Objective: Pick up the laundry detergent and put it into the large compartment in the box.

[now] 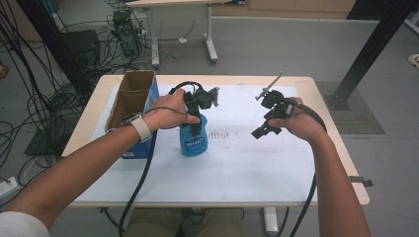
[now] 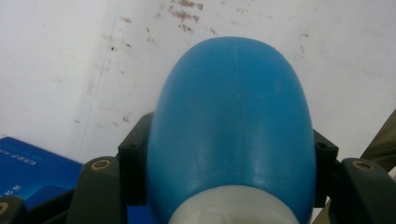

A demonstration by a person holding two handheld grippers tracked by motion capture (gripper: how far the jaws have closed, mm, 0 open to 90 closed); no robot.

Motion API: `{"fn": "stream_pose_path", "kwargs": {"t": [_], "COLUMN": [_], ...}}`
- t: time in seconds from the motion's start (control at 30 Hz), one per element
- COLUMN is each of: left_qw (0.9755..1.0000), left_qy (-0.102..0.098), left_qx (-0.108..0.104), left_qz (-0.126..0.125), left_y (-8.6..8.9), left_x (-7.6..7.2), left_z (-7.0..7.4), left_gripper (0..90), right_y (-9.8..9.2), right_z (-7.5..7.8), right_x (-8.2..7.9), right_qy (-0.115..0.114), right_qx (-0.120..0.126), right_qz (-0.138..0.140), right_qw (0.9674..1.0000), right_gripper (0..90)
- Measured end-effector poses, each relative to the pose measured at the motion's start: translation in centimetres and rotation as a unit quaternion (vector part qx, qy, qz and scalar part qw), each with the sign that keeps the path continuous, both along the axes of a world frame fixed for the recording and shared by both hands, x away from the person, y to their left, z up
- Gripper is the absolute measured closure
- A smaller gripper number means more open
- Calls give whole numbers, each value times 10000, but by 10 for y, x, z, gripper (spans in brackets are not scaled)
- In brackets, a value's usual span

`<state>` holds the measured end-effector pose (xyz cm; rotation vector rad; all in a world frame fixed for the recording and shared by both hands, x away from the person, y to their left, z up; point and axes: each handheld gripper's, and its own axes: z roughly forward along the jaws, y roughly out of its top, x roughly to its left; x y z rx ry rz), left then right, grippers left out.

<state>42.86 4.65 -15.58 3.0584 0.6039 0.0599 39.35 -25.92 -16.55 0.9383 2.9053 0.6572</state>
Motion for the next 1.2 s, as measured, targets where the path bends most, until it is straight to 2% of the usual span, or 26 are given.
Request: {"fn": "stream_pose_path", "kwargs": {"t": [0.13, 0.57, 1.2], "left_qw": [10000, 10000, 10000], "left_qy": [17, -13, -24], "left_qx": [5, -68, -45], "left_qz": [60, 2, 33], "left_y": [0, 3, 2], "left_x": [0, 0, -1], "left_z": [0, 0, 0], "left_gripper": [378, 383, 381], "right_y": [0, 1, 1], "right_z": [0, 2, 3], "right_x": [0, -2, -4], "right_qy": [3, -29, -13], "right_qx": [-3, -1, -30], "right_qz": [2, -4, -30], "right_qw": [10000, 10000, 10000], "right_gripper": [92, 96, 97]}}
